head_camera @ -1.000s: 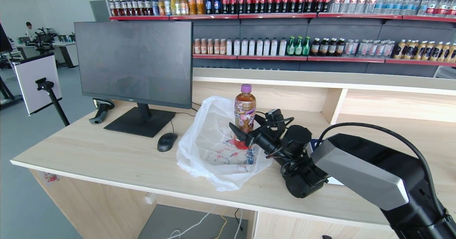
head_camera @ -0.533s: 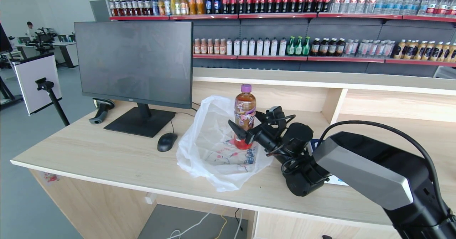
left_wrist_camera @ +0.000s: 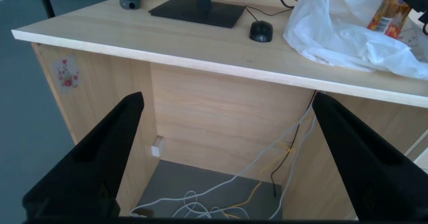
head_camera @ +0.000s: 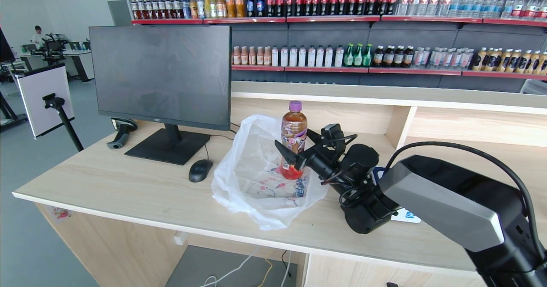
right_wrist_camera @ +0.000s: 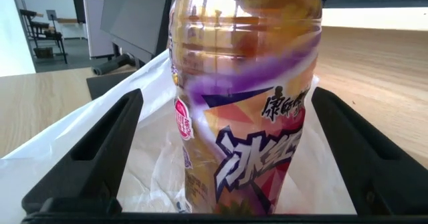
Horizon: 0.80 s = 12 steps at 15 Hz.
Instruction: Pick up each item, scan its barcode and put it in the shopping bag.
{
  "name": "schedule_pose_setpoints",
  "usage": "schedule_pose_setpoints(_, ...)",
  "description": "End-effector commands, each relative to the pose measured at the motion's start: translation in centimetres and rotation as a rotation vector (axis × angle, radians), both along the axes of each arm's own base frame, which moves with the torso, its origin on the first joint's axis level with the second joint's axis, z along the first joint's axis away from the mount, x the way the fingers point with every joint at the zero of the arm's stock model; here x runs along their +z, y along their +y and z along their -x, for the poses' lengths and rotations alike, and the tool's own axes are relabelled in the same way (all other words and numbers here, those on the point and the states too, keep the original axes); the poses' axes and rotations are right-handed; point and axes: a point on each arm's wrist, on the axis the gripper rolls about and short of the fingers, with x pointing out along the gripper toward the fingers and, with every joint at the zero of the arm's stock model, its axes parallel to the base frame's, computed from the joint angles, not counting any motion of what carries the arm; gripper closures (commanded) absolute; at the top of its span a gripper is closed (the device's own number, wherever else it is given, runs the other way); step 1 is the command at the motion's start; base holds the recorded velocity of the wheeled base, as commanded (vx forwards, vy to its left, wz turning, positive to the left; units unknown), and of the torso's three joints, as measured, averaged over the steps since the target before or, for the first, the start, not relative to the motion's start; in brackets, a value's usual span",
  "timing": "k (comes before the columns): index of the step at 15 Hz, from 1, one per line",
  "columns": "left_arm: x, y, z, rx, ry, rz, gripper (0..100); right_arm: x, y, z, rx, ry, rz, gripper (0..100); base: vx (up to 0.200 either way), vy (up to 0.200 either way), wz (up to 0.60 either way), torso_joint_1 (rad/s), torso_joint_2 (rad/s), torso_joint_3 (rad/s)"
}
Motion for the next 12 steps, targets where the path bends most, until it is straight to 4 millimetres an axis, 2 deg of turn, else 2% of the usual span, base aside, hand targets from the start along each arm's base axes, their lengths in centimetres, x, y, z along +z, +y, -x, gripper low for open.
schedule_pose_setpoints(1, 0.0, 0.0, 0.0, 0.001, -0.001, 0.000, 0, 0.3, -0.1, 0.3, 0.000, -0.001, 0.004, 0, 0.000, 0.000, 0.00, 0.000, 0.00, 0.000)
schedule_pose_setpoints(5, 0.0, 0.0, 0.0, 0.001, -0.001, 0.000, 0, 0.5, -1.0, 1.7, -0.008, 0.039, 0.035, 0, 0.000, 0.000, 0.00, 0.000, 0.00, 0.000)
schedule_pose_setpoints(8, 0.0, 0.0, 0.0, -0.001, -0.001, 0.000, 0, 3.1, -1.6, 2.9, -0.009, 0.007, 0.029, 0, 0.000, 0.000, 0.00, 0.000, 0.00, 0.000)
schedule_pose_setpoints(12, 0.0, 0.0, 0.0, 0.001, -0.001, 0.000, 0, 6.2, -4.1, 8.2, -0.022, 0.021, 0.088, 0, 0.000, 0.000, 0.00, 0.000, 0.00, 0.000)
